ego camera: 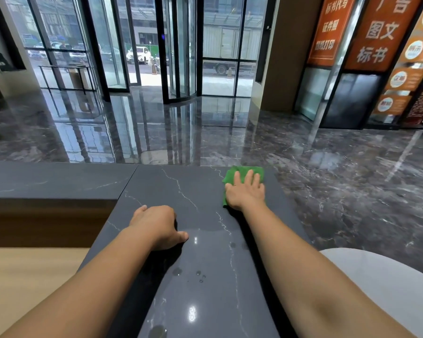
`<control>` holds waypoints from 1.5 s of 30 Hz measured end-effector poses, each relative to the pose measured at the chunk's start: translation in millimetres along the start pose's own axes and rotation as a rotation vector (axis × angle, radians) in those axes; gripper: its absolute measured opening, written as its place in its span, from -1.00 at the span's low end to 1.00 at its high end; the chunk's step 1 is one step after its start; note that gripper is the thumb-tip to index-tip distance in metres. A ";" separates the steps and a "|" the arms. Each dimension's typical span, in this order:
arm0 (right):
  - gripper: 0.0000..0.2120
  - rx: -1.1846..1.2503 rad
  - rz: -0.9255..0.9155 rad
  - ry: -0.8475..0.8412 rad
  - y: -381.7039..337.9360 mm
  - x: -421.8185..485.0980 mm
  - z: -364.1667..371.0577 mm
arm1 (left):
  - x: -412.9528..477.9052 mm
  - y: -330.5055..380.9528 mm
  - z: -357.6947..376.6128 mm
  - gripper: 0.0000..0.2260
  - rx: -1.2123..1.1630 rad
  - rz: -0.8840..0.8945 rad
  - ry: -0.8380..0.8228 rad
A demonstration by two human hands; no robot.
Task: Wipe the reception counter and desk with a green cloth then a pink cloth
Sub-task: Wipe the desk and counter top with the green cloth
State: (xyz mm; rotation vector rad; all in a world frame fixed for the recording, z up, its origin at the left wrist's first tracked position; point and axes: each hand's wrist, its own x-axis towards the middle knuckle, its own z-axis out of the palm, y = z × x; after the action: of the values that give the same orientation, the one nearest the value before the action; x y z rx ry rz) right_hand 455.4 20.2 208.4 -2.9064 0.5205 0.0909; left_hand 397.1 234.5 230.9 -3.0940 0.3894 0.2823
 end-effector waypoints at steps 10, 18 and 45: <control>-0.45 -0.024 -0.360 -0.085 -44.5 -28.7 11.9 | -1.4 5.4 -4.7 -0.66 0.008 -0.021 -0.025; -0.44 -0.020 -0.039 0.000 63.9 2.1 -12.9 | 2.1 4.1 -4.4 -0.67 -0.018 -0.020 -0.040; -0.45 -0.023 -0.281 -0.077 -63.4 -149.4 25.7 | -102.8 -63.5 3.8 -0.25 -0.367 0.155 0.100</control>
State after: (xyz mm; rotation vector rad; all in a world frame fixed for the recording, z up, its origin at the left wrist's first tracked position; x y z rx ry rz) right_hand 336.9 134.1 208.1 -2.9504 0.0970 0.1694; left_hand 314.2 321.3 244.8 -3.4521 0.6501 0.2230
